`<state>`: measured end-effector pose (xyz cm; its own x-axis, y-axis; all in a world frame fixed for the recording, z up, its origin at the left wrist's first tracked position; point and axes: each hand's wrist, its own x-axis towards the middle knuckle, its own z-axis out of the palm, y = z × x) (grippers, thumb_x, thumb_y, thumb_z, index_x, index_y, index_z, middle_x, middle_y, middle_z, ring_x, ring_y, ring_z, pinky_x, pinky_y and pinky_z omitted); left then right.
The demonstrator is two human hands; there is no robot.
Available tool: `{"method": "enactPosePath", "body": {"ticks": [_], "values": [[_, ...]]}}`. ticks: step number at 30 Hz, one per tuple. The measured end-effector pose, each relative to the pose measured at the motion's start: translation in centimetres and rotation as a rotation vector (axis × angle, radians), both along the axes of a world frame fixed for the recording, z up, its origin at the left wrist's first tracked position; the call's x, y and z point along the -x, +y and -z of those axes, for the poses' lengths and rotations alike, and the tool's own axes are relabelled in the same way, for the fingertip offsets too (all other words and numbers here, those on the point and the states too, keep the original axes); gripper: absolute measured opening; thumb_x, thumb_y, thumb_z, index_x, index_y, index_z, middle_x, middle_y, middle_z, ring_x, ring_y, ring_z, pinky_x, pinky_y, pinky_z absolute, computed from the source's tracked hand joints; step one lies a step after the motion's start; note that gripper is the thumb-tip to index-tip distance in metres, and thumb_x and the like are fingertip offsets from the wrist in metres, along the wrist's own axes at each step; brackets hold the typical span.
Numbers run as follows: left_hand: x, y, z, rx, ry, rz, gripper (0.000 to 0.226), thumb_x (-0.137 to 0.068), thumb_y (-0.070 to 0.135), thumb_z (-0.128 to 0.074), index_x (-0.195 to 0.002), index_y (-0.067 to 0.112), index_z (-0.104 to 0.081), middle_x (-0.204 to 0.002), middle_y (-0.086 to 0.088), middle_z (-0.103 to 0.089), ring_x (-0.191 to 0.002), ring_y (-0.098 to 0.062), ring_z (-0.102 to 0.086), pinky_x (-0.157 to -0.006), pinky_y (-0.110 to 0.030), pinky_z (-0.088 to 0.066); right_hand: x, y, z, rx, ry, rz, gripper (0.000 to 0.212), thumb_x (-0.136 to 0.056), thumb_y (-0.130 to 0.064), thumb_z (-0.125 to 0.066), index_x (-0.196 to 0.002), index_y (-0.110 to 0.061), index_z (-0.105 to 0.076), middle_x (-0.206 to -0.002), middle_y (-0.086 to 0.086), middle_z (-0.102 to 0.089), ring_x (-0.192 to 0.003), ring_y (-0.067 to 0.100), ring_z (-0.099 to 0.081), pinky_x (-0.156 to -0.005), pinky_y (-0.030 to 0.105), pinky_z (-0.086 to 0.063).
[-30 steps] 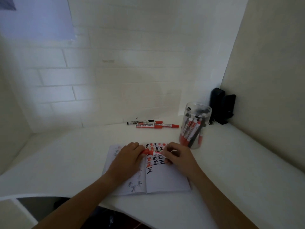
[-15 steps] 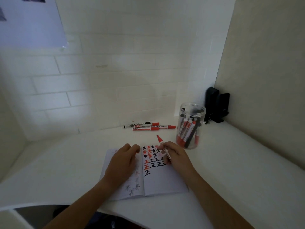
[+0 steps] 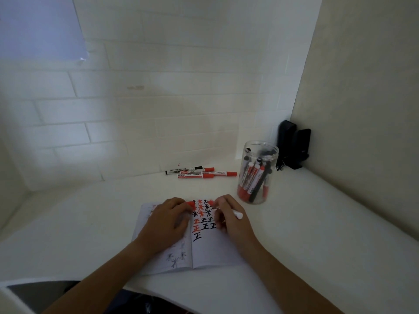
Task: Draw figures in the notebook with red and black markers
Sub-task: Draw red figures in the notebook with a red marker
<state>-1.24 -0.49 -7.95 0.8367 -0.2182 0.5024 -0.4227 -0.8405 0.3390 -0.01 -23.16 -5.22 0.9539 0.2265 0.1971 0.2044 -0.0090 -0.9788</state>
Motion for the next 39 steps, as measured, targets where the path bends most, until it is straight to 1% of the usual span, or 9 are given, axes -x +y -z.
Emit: {"method": "enactPosePath", "body": {"ticks": [3, 6, 10, 15, 19, 25, 29, 32, 39], "values": [[0.0, -0.2, 0.0, -0.031, 0.034, -0.001, 0.032, -0.093, 0.043, -0.049, -0.12, 0.03, -0.06, -0.12, 0.013, -0.055, -0.108, -0.004, -0.051, -0.093, -0.035, -0.048, 0.0, 0.2, -0.1, -0.007, 0.036, -0.023, 0.017, -0.109, -0.024, -0.047, -0.11, -0.018, -0.063, -0.077, 0.013, -0.067, -0.06, 0.024, -0.058, -0.05, 0.027, -0.042], [0.3, -0.5, 0.2, -0.062, 0.079, -0.028, 0.042, -0.094, 0.05, -0.043, -0.131, 0.033, -0.053, -0.133, 0.013, -0.049, -0.122, -0.005, -0.045, -0.103, -0.04, -0.042, 0.0, 0.1, 0.3, 0.037, 0.028, -0.038, 0.011, -0.108, -0.022, -0.051, -0.115, -0.02, -0.06, -0.086, 0.013, -0.072, -0.061, 0.024, -0.061, -0.053, 0.032, -0.045], [0.7, -0.6, 0.6, -0.138, 0.2, -0.081, 0.062, -0.094, 0.065, -0.021, -0.15, 0.043, -0.034, -0.161, 0.018, -0.023, -0.152, -0.008, -0.01, -0.121, -0.038, -0.01, 0.1, -0.4, 0.3, -0.001, 0.018, -0.02, 0.008, -0.105, -0.019, -0.056, -0.108, -0.019, -0.063, -0.089, 0.015, -0.071, -0.061, 0.023, -0.061, -0.054, 0.031, -0.044], [0.6, -0.8, 0.4, -0.239, 0.307, -0.107, 0.07, -0.088, 0.08, -0.004, -0.154, 0.056, -0.008, -0.165, 0.017, 0.008, -0.153, -0.016, 0.017, -0.121, -0.041, 0.014, 0.4, -1.0, -0.2, -0.067, 0.021, -0.011, 0.009, -0.104, -0.013, -0.058, -0.109, -0.015, -0.065, -0.086, 0.022, -0.068, -0.062, 0.02, -0.06, -0.054, 0.027, -0.045], [0.4, -0.7, 0.4, -0.282, 0.336, -0.118, 0.064, -0.091, 0.08, -0.014, -0.15, 0.062, 0.0, -0.166, 0.014, 0.012, -0.152, -0.019, 0.021, -0.121, -0.049, 0.016, 0.9, -1.9, -0.5, 0.024, -0.01, -0.046, 0.002, -0.1, -0.017, -0.066, -0.1, -0.015, -0.067, -0.064, 0.012, -0.06, -0.056, 0.019, -0.053, -0.049, 0.027, -0.042], [0.3, -0.6, 0.6, -0.3, 0.336, -0.123, 0.062, -0.094, 0.077, -0.024, -0.15, 0.062, 0.001, -0.167, 0.014, 0.009, -0.154, -0.018, 0.015, -0.122, -0.048, 0.013, 1.8, -1.9, -0.7, 0.136, 0.073, -0.108, 0.003, -0.097, -0.014, -0.066, -0.1, -0.014, -0.064, -0.081, 0.022, -0.069, -0.056, 0.028, -0.062, -0.042, 0.026, -0.043], [0.2, -0.6, 0.6, -0.295, 0.348, -0.128, 0.066, -0.091, 0.08, -0.022, -0.151, 0.061, -0.002, -0.167, 0.015, 0.008, -0.154, -0.016, 0.012, -0.123, -0.049, 0.01, 1.8, -1.7, 0.1, 0.225, 0.035, -0.045, 0.016, -0.098, -0.018, -0.067, -0.085, -0.012, -0.059, -0.057, 0.015, -0.061, -0.043, 0.024, -0.05, -0.04, 0.027, -0.04], [0.2, -0.6, 0.6, -0.291, 0.346, -0.126, 0.067, -0.09, 0.081, -0.022, -0.151, 0.061, -0.003, -0.167, 0.015, 0.007, -0.154, -0.016, 0.011, -0.123, -0.05, 0.009, 2.0, -1.5, 0.3, 0.279, 0.012, 0.015, 0.019, -0.098, -0.023, -0.069, -0.085, -0.013, -0.058, -0.056, 0.009, -0.063, -0.04, 0.021, -0.051, -0.039, 0.027, -0.043], [0.2, -0.5, 0.7, -0.298, 0.342, -0.124, 0.067, -0.091, 0.081, -0.021, -0.151, 0.061, 0.0, -0.168, 0.014, 0.006, -0.154, -0.017, 0.01, -0.123, -0.052, 0.007, 2.2, -1.6, 0.4, 0.314, -0.005, -0.017, 0.019, -0.096, -0.022, -0.071, -0.085, -0.014, -0.057, -0.054, 0.018, -0.063, -0.04, 0.026, -0.052, -0.041, 0.032, -0.047]]}}
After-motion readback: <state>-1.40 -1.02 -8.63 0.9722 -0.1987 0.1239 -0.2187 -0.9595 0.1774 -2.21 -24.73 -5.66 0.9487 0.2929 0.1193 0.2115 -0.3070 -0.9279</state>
